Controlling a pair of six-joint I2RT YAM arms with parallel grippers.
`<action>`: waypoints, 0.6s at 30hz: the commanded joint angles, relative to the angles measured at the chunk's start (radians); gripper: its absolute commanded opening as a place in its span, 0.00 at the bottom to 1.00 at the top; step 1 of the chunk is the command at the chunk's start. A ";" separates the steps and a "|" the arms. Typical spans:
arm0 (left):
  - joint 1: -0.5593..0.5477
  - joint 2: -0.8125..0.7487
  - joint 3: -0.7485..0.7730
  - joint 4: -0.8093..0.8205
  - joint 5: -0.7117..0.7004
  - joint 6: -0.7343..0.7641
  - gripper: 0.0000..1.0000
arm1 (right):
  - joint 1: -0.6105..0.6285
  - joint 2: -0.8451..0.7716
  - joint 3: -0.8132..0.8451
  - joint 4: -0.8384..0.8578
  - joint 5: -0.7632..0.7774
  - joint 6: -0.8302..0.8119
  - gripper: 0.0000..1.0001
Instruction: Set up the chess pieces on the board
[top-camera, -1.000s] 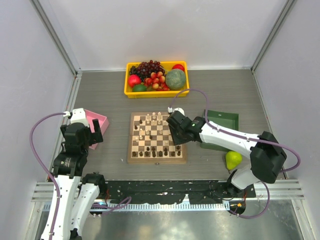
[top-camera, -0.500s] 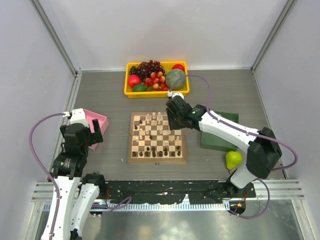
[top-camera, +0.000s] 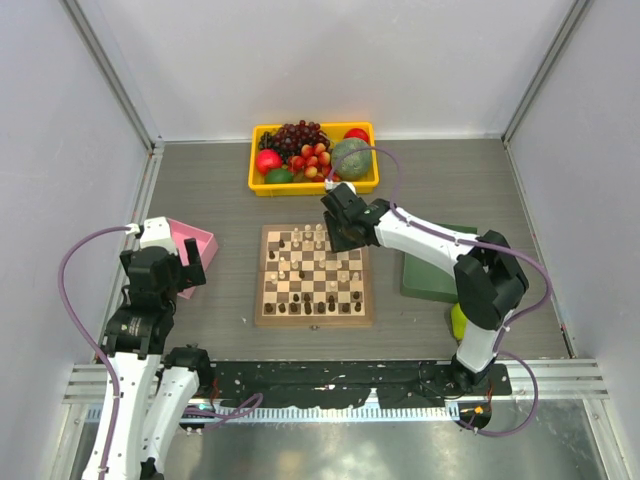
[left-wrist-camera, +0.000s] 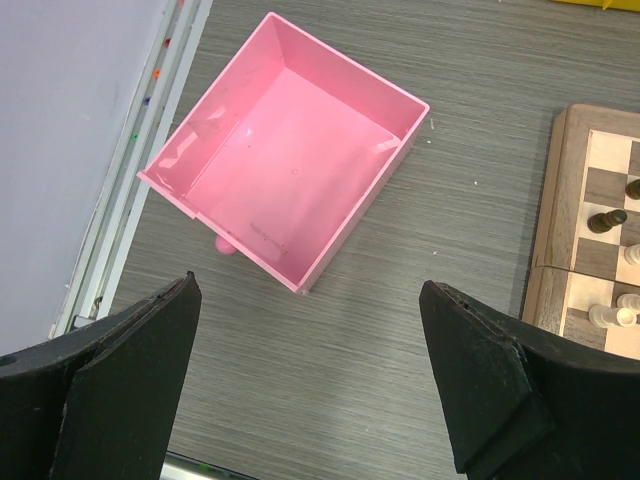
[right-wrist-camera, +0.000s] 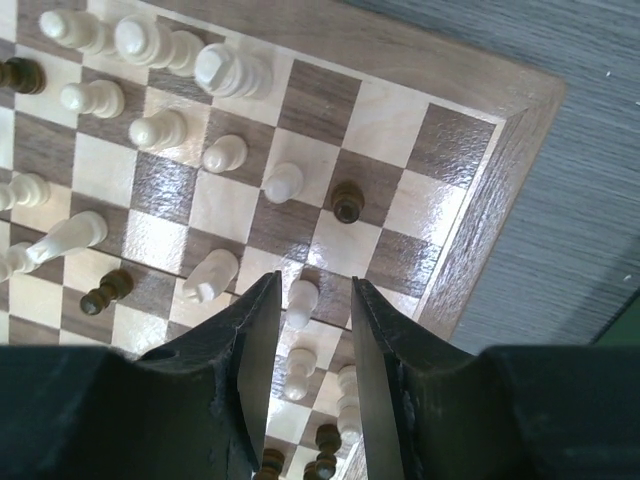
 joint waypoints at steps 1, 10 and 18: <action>0.004 0.001 0.001 0.039 0.007 -0.001 0.99 | -0.023 0.022 0.048 0.037 -0.008 -0.024 0.40; 0.003 0.001 -0.001 0.039 0.003 -0.003 0.99 | -0.045 0.080 0.081 0.057 -0.026 -0.045 0.39; 0.004 0.006 0.001 0.041 0.003 -0.003 0.99 | -0.052 0.117 0.104 0.061 -0.034 -0.054 0.38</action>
